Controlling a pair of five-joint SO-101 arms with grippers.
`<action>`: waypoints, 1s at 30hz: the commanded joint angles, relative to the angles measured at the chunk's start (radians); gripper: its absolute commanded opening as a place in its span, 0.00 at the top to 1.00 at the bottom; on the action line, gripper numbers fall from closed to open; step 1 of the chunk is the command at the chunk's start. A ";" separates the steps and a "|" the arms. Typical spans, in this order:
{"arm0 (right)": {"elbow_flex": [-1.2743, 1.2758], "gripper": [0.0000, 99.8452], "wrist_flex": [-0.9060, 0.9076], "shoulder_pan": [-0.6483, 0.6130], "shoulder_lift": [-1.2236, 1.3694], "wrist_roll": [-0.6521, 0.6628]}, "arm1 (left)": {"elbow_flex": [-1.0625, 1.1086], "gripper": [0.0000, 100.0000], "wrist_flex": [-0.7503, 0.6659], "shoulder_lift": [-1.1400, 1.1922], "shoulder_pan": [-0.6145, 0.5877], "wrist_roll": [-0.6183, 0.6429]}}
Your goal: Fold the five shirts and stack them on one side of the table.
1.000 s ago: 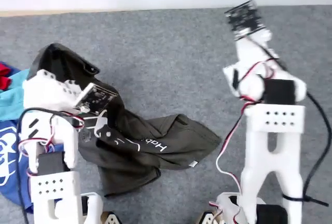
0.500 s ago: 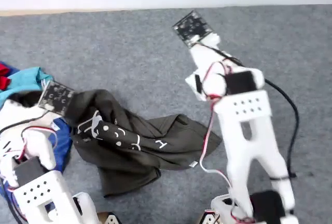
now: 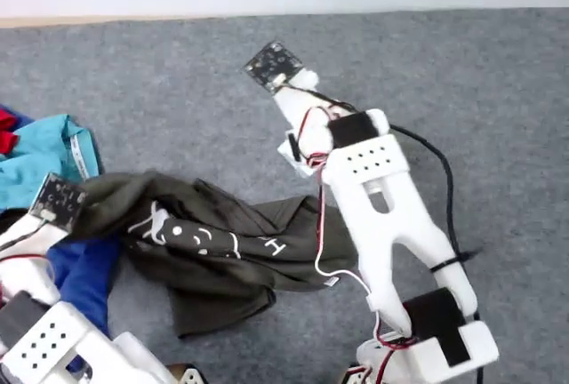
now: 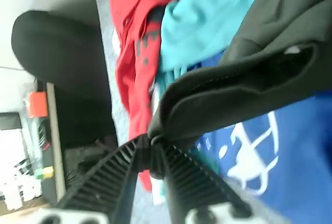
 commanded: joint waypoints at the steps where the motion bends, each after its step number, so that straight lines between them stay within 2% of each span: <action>1: -0.054 0.99 -0.016 -0.012 0.022 -0.021 | -0.005 1.00 0.003 -0.021 -0.074 -0.103; 6: -0.212 0.99 -0.005 -0.015 0.148 -0.104 | -0.002 1.00 0.005 -0.020 -0.147 -0.209; 11: -0.423 0.98 0.094 -0.062 0.335 -0.109 | 0.024 1.00 0.005 -0.020 -0.152 -0.215; 14: -0.583 0.89 0.197 -0.108 0.456 -0.110 | 0.038 1.00 0.005 -0.020 -0.152 -0.215; 17: -0.749 0.83 0.280 -0.148 0.578 -0.170 | 0.047 1.00 0.005 -0.020 -0.152 -0.212; 22: -1.003 0.82 0.371 -0.213 0.774 -0.232 | 0.062 1.00 0.003 -0.020 -0.152 -0.210; 30: -1.359 0.82 0.487 -0.321 1.000 -0.400 | 0.084 1.00 0.003 -0.020 -0.152 -0.209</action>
